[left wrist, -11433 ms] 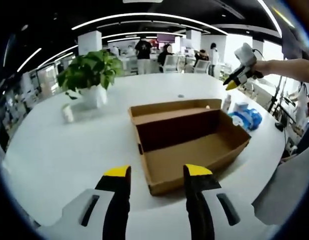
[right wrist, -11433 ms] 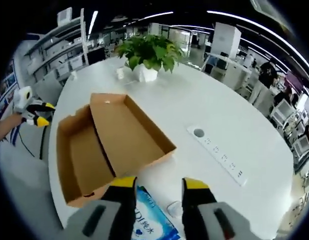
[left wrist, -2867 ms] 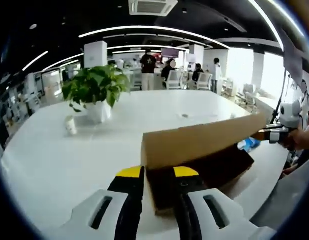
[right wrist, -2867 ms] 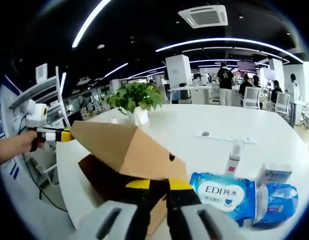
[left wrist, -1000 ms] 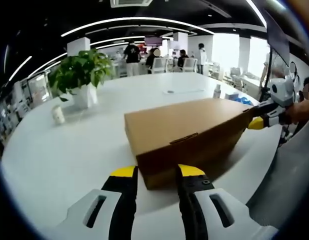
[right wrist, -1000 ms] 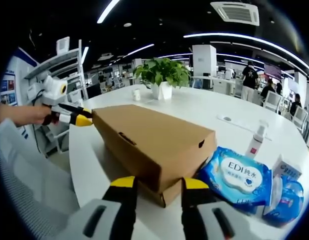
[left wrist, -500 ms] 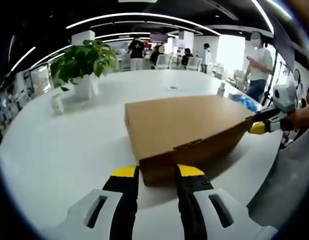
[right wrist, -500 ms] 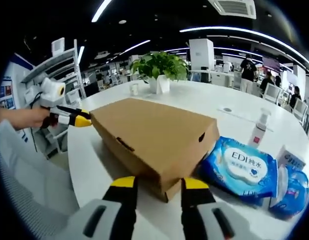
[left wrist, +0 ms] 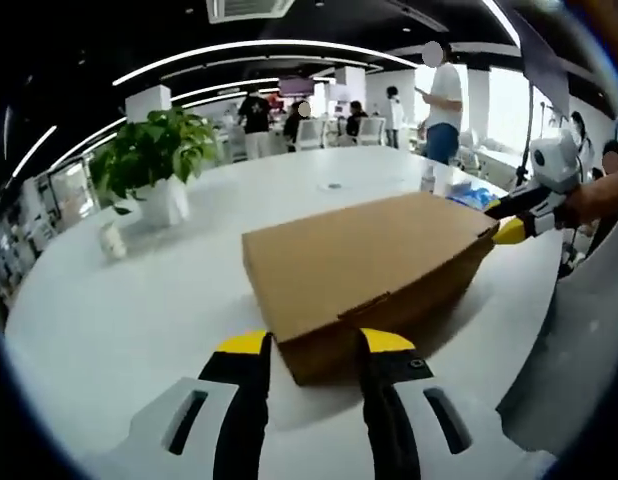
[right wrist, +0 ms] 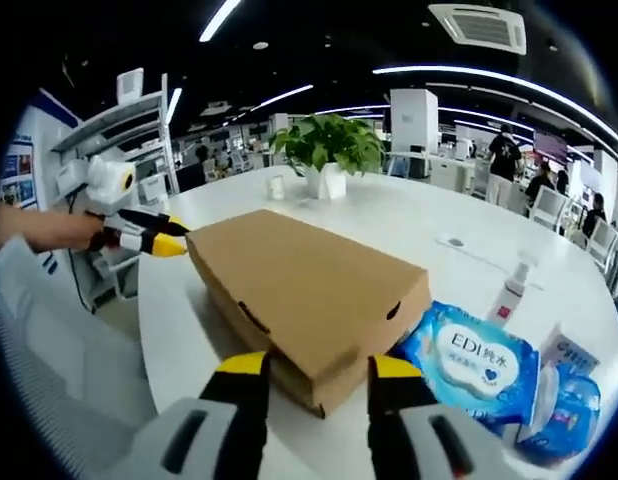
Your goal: Operate the shoe box by opening the lid, removing the specified soft item, and placing it in the target area until the item is outside and the box remains undamaged.
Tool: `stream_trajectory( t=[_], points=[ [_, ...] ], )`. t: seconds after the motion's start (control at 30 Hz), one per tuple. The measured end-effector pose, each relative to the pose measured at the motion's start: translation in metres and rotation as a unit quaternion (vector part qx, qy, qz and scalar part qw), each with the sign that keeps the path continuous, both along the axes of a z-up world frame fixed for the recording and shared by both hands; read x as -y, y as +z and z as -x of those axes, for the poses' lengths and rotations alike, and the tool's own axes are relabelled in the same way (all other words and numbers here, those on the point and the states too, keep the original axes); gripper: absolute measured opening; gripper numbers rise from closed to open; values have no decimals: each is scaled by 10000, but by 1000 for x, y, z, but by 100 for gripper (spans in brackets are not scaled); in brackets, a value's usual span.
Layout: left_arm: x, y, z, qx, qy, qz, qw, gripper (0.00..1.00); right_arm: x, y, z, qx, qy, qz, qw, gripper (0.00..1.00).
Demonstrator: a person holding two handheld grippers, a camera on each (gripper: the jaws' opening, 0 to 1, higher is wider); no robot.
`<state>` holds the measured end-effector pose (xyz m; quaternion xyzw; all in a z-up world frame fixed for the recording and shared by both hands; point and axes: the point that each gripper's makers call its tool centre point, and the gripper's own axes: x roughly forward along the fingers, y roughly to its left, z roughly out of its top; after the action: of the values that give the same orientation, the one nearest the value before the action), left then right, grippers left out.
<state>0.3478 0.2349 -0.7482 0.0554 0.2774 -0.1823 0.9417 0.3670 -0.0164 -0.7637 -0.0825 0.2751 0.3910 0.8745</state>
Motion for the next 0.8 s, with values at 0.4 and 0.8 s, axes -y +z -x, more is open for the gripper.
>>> stream_trajectory(
  t=[0.4, 0.8],
  points=[
    [-1, -13, -2, -73, 167, 172, 9997, 28, -3, -19, 0, -93, -63, 360, 9993, 34],
    [-8, -12, -18, -157, 188, 138, 9996, 28, -11, -19, -17, -91, -75, 373, 9992, 34]
  ],
)
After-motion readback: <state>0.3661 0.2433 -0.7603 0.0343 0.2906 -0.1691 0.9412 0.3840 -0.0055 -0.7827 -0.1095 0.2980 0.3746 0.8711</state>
